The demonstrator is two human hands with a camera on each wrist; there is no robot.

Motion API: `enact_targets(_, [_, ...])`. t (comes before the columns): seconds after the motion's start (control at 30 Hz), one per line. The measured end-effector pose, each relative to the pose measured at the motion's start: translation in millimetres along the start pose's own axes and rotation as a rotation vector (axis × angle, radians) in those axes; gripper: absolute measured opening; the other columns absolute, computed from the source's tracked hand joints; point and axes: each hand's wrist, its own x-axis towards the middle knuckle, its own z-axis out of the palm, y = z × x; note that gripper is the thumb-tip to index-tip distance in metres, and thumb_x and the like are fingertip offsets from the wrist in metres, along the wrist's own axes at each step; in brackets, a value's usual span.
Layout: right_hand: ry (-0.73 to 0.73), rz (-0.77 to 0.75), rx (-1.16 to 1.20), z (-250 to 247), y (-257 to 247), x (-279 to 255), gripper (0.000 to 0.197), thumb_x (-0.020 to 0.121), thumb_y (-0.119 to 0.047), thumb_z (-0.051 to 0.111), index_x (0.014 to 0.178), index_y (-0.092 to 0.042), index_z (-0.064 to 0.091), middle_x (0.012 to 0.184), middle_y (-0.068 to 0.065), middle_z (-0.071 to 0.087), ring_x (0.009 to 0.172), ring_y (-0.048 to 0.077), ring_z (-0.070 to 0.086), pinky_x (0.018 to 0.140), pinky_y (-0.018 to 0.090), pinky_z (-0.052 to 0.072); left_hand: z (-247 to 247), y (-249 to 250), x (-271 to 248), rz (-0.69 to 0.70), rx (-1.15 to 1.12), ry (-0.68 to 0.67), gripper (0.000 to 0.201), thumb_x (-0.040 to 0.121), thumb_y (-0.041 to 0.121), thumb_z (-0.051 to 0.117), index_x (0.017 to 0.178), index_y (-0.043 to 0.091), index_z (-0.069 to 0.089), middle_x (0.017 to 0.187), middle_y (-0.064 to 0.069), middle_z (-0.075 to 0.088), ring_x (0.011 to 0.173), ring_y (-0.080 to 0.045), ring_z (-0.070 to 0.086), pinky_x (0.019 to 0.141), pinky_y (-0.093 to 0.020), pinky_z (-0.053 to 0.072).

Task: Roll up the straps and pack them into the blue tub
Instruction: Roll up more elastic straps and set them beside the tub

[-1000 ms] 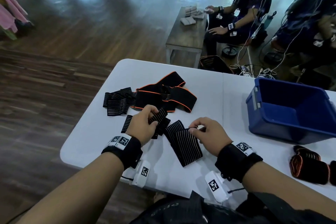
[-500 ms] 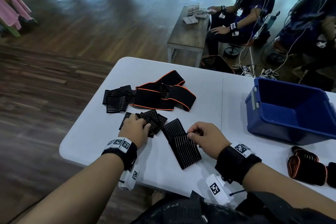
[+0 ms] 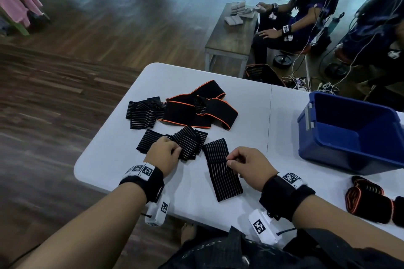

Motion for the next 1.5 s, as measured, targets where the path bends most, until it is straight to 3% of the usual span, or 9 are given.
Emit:
enact_targets(0.2, [-0.014, -0.024, -0.033, 3, 0, -1, 0.013, 0.086, -0.019, 0.072, 0.078, -0.029, 0.07, 0.07, -0.004, 0.064, 0.066, 0.01, 0.059, 0.071, 0.039, 0.058, 6, 11, 4, -0.092, 0.092, -0.013, 0.027, 0.091, 0.04, 0.068, 0.106, 0.018, 0.071, 0.107, 0.003, 0.063, 0.102, -0.019, 0.061, 0.088, -0.032, 0.05])
enact_targets(0.4, [-0.011, -0.034, -0.036, 1, -1, -5, 0.012, 0.085, -0.019, 0.072, 0.079, -0.029, 0.07, 0.073, -0.005, 0.064, 0.068, 0.01, 0.059, 0.073, 0.039, 0.058, 3, 21, 6, -0.198, -0.083, 0.025, 0.024, 0.084, 0.019, 0.07, 0.105, 0.02, 0.06, 0.082, 0.005, 0.064, 0.086, -0.019, 0.063, 0.075, -0.029, 0.048])
enact_targets(0.53, [-0.004, -0.026, -0.017, -6, 2, -8, 0.013, 0.084, -0.016, 0.073, 0.08, -0.028, 0.07, 0.071, -0.007, 0.061, 0.066, 0.01, 0.057, 0.073, 0.035, 0.056, 0, 37, -2, 0.003, -0.08, 0.055, 0.007, 0.085, 0.029, 0.068, 0.09, 0.026, 0.065, 0.077, 0.012, 0.054, 0.08, -0.013, 0.057, 0.072, -0.028, 0.045])
enact_targets(0.67, [0.024, -0.015, 0.014, -12, 7, -8, 0.013, 0.084, -0.012, 0.073, 0.081, -0.024, 0.071, 0.071, -0.003, 0.062, 0.065, 0.01, 0.057, 0.071, 0.036, 0.055, 11, 43, -15, 0.17, -0.024, -0.129, 0.033, 0.095, 0.053, 0.055, 0.089, 0.026, 0.073, 0.093, 0.009, 0.057, 0.088, -0.01, 0.056, 0.081, -0.031, 0.049])
enact_targets(0.83, [0.042, 0.015, 0.036, -19, 19, -11, 0.015, 0.083, -0.011, 0.073, 0.078, -0.025, 0.071, 0.07, 0.001, 0.06, 0.066, 0.013, 0.057, 0.072, 0.043, 0.057, 26, 52, -17, 0.071, 0.018, -0.183, 0.025, 0.096, 0.043, 0.061, 0.105, 0.022, 0.071, 0.11, 0.005, 0.056, 0.105, -0.016, 0.058, 0.095, -0.032, 0.049])
enact_targets(1.03, [0.046, 0.059, 0.102, -26, 25, -19, 0.012, 0.085, -0.005, 0.071, 0.082, -0.017, 0.07, 0.071, 0.008, 0.062, 0.065, 0.019, 0.058, 0.065, 0.037, 0.055, 41, 62, -20, -0.062, 0.09, -0.158, 0.063, 0.082, 0.049, 0.074, 0.133, 0.022, 0.051, 0.13, -0.002, 0.041, 0.119, -0.024, 0.047, 0.103, -0.039, 0.048])
enact_targets(1.23, [0.068, 0.063, 0.13, -34, 27, -20, 0.01, 0.085, -0.006, 0.07, 0.083, -0.015, 0.071, 0.073, 0.016, 0.066, 0.066, 0.019, 0.06, 0.063, 0.033, 0.054, 19, 78, -13, -0.007, 0.059, -0.025, 0.01, 0.091, 0.025, 0.052, 0.083, 0.019, 0.052, 0.088, -0.001, 0.058, 0.087, -0.026, 0.055, 0.074, -0.038, 0.049])
enact_targets(1.37, [0.087, 0.06, 0.169, -42, 26, -17, 0.009, 0.086, -0.004, 0.07, 0.084, -0.013, 0.07, 0.071, 0.009, 0.063, 0.066, 0.019, 0.059, 0.062, 0.032, 0.054, -38, 114, -8, 0.033, -0.249, 0.092, 0.01, 0.093, 0.022, 0.054, 0.085, 0.02, 0.05, 0.069, 0.001, 0.058, 0.059, -0.016, 0.052, 0.056, -0.032, 0.038])
enact_targets(1.5, [0.099, 0.059, 0.195, -47, 24, -12, 0.008, 0.087, -0.003, 0.069, 0.085, -0.011, 0.07, 0.071, 0.008, 0.062, 0.066, 0.02, 0.058, 0.061, 0.033, 0.052, -94, 157, -5, 0.176, -0.407, 0.196, 0.007, 0.093, 0.019, 0.058, 0.087, 0.024, 0.056, 0.071, 0.004, 0.064, 0.06, -0.014, 0.057, 0.058, -0.027, 0.048])
